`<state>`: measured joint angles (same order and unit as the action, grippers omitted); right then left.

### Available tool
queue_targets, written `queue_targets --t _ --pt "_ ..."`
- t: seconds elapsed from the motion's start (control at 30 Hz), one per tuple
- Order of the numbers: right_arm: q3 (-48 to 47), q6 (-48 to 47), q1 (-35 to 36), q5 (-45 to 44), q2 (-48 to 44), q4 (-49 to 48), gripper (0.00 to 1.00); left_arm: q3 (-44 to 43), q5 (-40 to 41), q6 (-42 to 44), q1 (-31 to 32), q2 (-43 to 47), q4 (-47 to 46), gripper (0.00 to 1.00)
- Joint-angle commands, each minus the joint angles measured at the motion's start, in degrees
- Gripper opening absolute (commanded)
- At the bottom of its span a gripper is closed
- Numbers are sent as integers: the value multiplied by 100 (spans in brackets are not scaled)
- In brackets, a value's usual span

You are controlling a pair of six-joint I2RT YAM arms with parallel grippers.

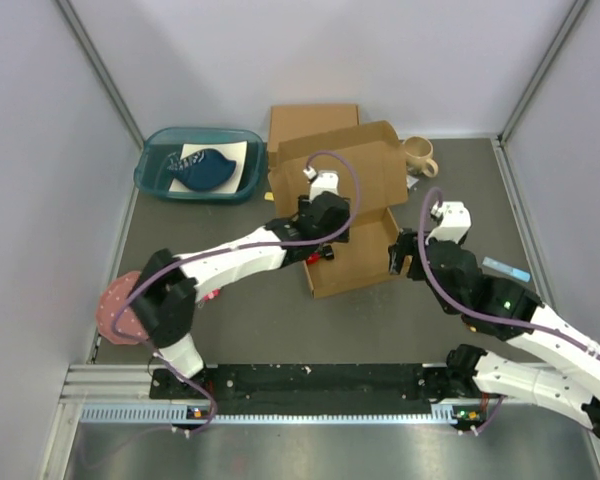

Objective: Fold the paper box

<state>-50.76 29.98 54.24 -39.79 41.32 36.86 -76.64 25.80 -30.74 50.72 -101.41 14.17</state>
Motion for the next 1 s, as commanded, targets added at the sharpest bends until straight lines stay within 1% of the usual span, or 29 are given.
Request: queue_targets --t 0.0,0.03,0.07,0.1,0.13,0.17,0.23,0.27,0.3,0.37,0.4,0.43,0.53,0.73,0.83,0.87,0.97 --pt "-83 -71 -306 -240 236 23 80 920 259 -212 26 1472 -562 70" --pt "-5 -36 -456 -153 314 23 80 1167 302 -283 26 1701 -669 70" --pt "40 8 -693 179 481 23 80 1613 372 -379 26 2129 -723 70" --pt "84 86 -1174 356 604 5 80 1826 434 -545 17 2325 -810 70" --pt "162 148 -1474 532 710 -21 80 2037 530 -643 17 2536 -820 70" --pt "181 166 -1739 925 998 -65 80 2439 566 -722 17 2903 -837 70" --pt "251 175 -2204 1096 1237 -354 78 2846 671 -942 8 3266 -881 69" --pt "260 140 -2294 1166 1499 -468 78 3239 802 -1047 8 3589 -890 69" --pt "295 97 -2382 1219 1606 -852 78 3435 847 -1161 8 3758 -916 69" --pt "339 0 -2479 1237 1852 -1241 79 3934 952 -1267 8 4249 -978 69" --pt "348 -27 -2506 1280 2140 -1391 80 4077 970 -1329 -1 4400 -978 69" --pt "322 -62 -2532 1368 2265 -1714 80 4322 979 -1347 8 4549 -934 69" --pt "208 -176 -2593 1325 2836 -2076 82 4604 1093 -1469 -18 5129 -576 69" --pt "-30 -212 -2673 1228 4136 -2245 81 4983 1357 -1505 -97 6280 -205 71" --pt "49 -141 -2664 1254 4445 -2306 80 5088 1340 -1435 -185 6597 -195 71" --pt "110 -54 -2673 1281 4446 -2402 80 5124 1322 -1313 -203 6625 -248 72" --pt "479 8 -2612 1439 4323 -2692 78 5159 1331 -1312 -238 6643 -240 72"
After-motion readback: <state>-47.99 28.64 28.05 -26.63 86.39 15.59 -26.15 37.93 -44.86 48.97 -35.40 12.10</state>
